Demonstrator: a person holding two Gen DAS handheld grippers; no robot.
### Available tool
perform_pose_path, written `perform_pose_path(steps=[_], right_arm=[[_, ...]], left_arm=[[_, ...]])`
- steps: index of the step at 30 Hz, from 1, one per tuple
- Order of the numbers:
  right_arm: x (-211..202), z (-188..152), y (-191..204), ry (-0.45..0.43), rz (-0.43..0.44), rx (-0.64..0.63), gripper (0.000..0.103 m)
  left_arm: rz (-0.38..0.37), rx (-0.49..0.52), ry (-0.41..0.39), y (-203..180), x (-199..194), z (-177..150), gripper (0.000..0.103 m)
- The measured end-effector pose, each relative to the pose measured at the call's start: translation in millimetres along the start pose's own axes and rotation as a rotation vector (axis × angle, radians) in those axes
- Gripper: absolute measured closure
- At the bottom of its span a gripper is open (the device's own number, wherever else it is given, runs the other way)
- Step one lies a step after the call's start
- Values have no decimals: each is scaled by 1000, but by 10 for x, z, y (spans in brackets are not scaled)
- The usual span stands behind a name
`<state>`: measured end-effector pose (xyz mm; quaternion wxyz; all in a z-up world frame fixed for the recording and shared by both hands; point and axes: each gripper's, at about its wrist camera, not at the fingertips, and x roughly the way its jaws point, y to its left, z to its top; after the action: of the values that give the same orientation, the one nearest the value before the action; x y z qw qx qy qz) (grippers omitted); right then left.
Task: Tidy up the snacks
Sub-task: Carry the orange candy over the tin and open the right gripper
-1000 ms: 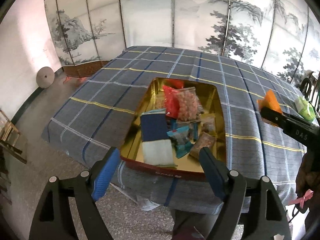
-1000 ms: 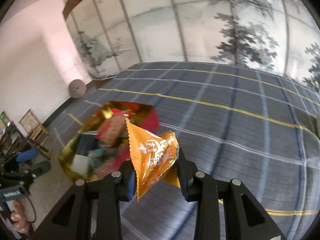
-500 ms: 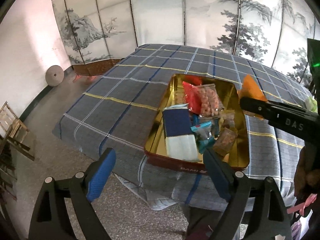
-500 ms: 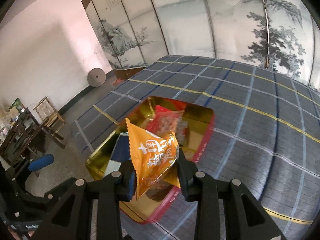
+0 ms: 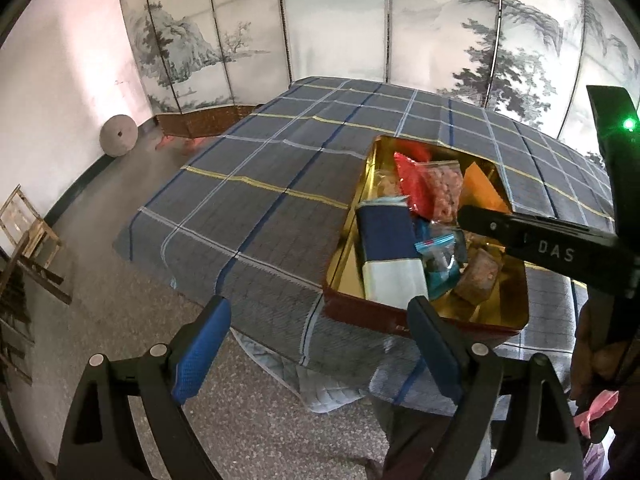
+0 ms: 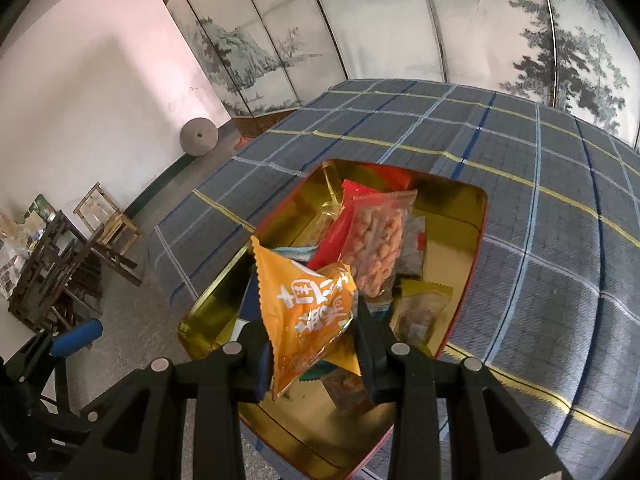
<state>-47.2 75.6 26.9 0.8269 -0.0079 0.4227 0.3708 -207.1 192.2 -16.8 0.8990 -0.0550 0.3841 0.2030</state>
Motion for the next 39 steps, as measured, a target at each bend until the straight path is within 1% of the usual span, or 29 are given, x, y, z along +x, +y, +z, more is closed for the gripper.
perform_pose_path(steps=[13,19,31,34,39], right_arm=[[180,16,75,34,-1,8,69],[244,41,109,43,-8,8,69],[357,84,142,54,-19,1,69],[391,122,154,56,-24,-7,69],[450,301,190,45,-42,-28,69]], left_arm=[[16,-24,17,152,93,-31,15],[29,-31,20,223,115,-50,13],[30,-31,21,229,120,-61,13],[30,-32,24,241,129,-70,13],[32,-33,25,278,153,-94,13]])
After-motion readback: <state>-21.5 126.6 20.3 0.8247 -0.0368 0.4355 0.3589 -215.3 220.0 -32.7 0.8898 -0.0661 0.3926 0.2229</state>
